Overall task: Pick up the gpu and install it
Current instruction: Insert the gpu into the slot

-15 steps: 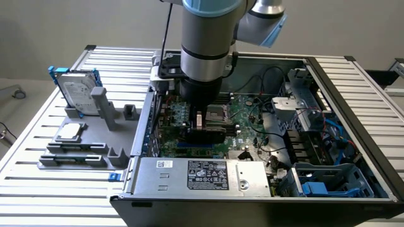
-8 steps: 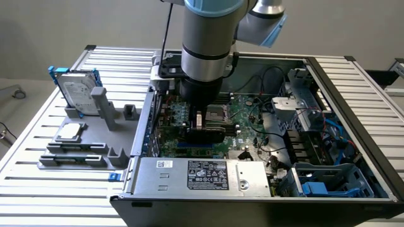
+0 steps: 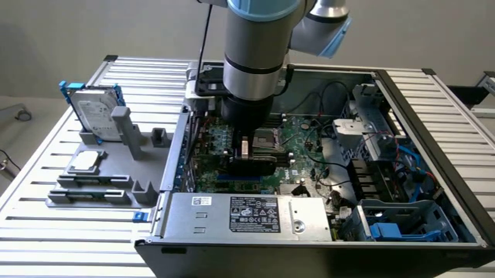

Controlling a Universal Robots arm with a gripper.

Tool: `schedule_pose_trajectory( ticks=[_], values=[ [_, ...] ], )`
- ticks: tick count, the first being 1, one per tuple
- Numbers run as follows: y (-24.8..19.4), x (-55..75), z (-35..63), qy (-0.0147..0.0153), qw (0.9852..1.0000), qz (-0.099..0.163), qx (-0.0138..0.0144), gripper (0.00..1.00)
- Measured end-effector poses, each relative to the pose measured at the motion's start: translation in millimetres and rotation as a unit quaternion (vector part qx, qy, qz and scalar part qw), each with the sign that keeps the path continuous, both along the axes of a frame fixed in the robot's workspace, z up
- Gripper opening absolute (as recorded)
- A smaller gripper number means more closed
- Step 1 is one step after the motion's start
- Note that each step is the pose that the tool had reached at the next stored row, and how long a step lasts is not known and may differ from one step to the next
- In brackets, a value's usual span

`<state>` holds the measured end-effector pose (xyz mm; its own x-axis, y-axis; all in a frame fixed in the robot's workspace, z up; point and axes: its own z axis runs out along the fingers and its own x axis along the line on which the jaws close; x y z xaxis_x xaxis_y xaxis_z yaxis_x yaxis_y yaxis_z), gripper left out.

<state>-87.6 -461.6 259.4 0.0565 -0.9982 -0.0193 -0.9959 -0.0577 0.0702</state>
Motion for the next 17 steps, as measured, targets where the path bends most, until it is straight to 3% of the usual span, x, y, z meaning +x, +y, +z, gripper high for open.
schedule_pose_trajectory(
  ticks=[17],
  values=[
    [-2.8, 0.1, -1.3, 0.0, 1.0, 0.0, 0.0001, 0.26]
  ],
)
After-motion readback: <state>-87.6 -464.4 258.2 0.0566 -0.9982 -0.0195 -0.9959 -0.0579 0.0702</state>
